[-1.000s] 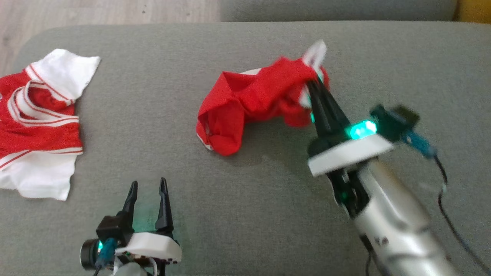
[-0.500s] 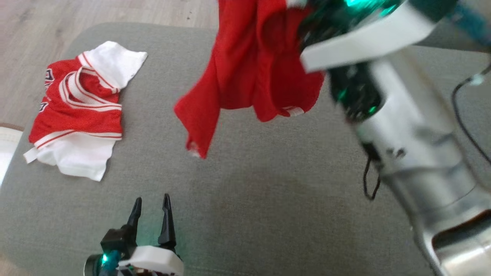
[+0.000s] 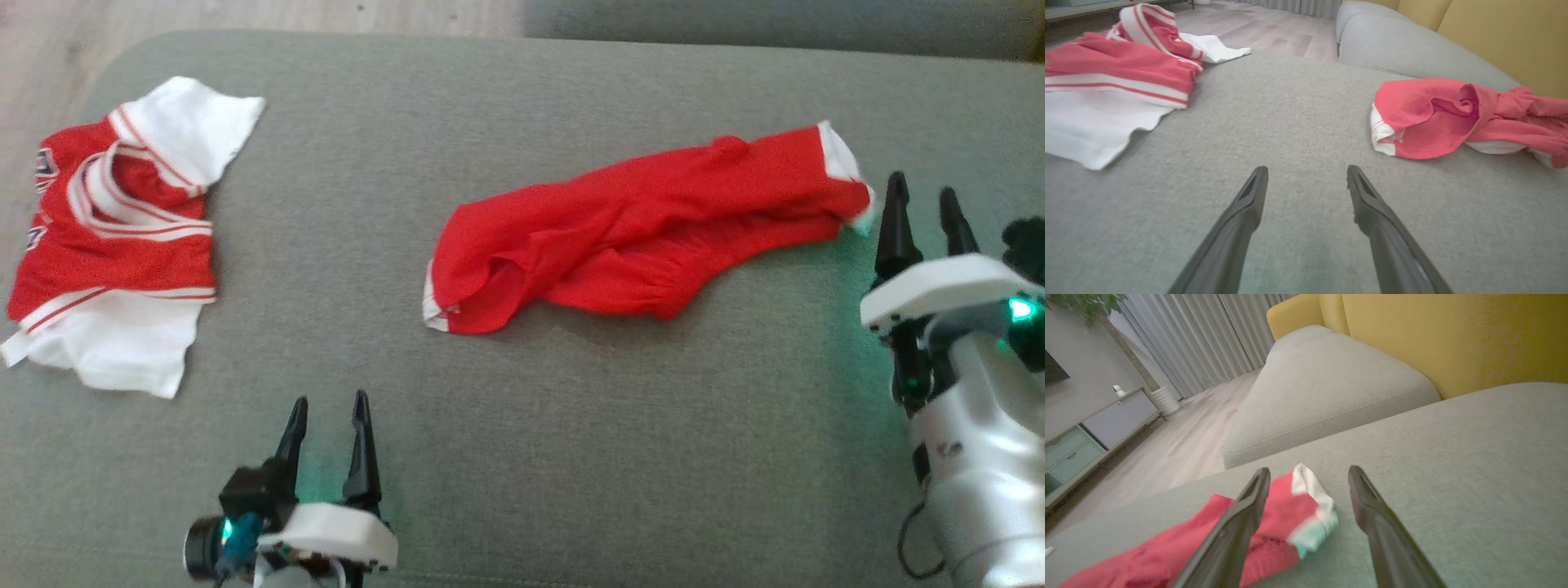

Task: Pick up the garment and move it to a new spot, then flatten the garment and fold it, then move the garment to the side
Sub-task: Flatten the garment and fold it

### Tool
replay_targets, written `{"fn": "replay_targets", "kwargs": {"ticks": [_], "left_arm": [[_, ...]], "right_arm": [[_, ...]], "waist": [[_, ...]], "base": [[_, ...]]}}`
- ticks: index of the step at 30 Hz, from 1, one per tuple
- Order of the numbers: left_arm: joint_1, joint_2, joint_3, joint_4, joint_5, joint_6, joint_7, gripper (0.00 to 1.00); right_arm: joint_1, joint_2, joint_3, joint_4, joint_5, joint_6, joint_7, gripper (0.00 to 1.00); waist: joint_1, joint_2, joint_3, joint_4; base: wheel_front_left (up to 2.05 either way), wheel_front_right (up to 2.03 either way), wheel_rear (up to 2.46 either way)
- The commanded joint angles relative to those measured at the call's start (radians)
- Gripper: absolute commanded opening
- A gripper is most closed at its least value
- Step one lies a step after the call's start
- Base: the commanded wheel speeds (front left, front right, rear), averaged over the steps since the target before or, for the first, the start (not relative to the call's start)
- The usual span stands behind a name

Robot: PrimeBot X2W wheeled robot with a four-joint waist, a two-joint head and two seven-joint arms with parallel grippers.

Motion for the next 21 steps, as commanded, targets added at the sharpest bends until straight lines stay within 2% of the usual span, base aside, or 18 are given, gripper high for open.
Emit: {"fn": "replay_targets", "kwargs": {"ticks": [1,4,10,13,15,21], "left_arm": [[-0.05,0.009,0.022,-0.03,-0.003,0.0,-0.005,1.0],[-0.064,0.009,0.015,-0.036,-0.001,-0.005,-0.005,1.0],[-0.103,0.009,-0.047,-0.073,-0.001,-0.03,-0.005,1.0],[-0.122,0.009,-0.079,-0.081,-0.008,-0.033,-0.005,1.0],[-0.14,0.009,-0.107,-0.081,-0.015,-0.031,-0.005,1.0],[-0.168,0.009,-0.142,-0.079,-0.041,-0.009,-0.005,1.0]], "right_arm": [[-0.01,0.028,0.009,-0.066,-0.038,0.002,-0.004,1.0],[0.072,0.049,-0.017,-0.146,-0.099,0.002,-0.004,1.0],[0.23,0.089,0.0,-0.374,-0.193,0.002,-0.004,1.0],[0.274,0.1,0.017,-0.43,-0.207,0.002,-0.004,1.0],[0.307,0.108,0.06,-0.457,-0.205,0.002,-0.004,1.0],[0.326,0.114,0.297,-0.453,-0.146,0.002,-0.004,1.0]], "waist": [[-0.0001,0.0,0.015,-0.026],[-0.0001,0.0,0.018,-0.053],[-0.0001,0.0,0.026,-0.094],[-0.0001,0.0,0.03,-0.103],[-0.0001,0.0,0.035,-0.108],[-0.0001,0.0,0.048,-0.104]], "base": [[0.0,0.0,0.0],[0.0,0.0,0.0],[0.0,0.0,0.0],[0.0,0.0,0.0],[0.0,0.0,0.0],[0.0,0.0,0.0]]}}
